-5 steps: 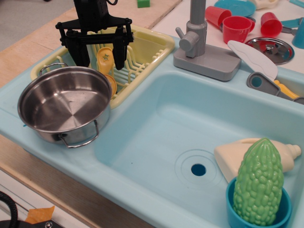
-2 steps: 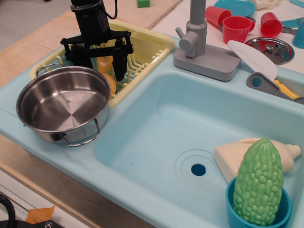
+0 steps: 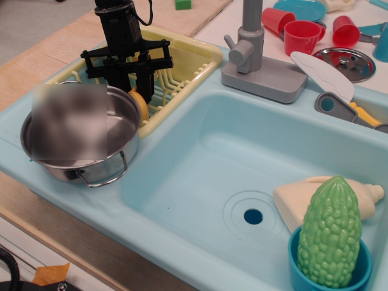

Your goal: Put brush into pot or pan

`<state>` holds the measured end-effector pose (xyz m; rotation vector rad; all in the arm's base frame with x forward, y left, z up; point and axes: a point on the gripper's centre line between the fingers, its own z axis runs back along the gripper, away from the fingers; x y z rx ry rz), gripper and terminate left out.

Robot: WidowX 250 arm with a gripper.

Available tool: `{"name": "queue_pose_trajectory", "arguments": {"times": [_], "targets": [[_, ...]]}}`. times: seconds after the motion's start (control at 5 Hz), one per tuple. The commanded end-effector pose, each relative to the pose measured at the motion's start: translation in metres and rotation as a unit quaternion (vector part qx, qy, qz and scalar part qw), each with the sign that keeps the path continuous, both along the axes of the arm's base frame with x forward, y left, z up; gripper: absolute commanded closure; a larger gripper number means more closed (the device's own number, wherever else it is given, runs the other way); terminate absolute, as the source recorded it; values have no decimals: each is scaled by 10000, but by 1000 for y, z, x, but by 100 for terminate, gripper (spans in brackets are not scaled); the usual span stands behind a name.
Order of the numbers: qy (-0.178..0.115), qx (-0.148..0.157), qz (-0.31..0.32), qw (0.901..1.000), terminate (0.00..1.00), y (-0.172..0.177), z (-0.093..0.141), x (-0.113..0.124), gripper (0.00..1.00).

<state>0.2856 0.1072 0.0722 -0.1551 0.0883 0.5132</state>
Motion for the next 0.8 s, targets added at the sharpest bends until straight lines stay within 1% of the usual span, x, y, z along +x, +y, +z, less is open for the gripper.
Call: {"name": "queue_pose_trajectory", "arguments": {"times": [0.0,0.2,0.4,0.6], "targets": [[-324,281,76,9991,0,4,24,3,100],[-360,526,100,9979,0,2,46,6,100],[-480,782,123,9957,0,2,68,3,100],[-524,1085,265,9924,0,-4,95,-7,100]]}}
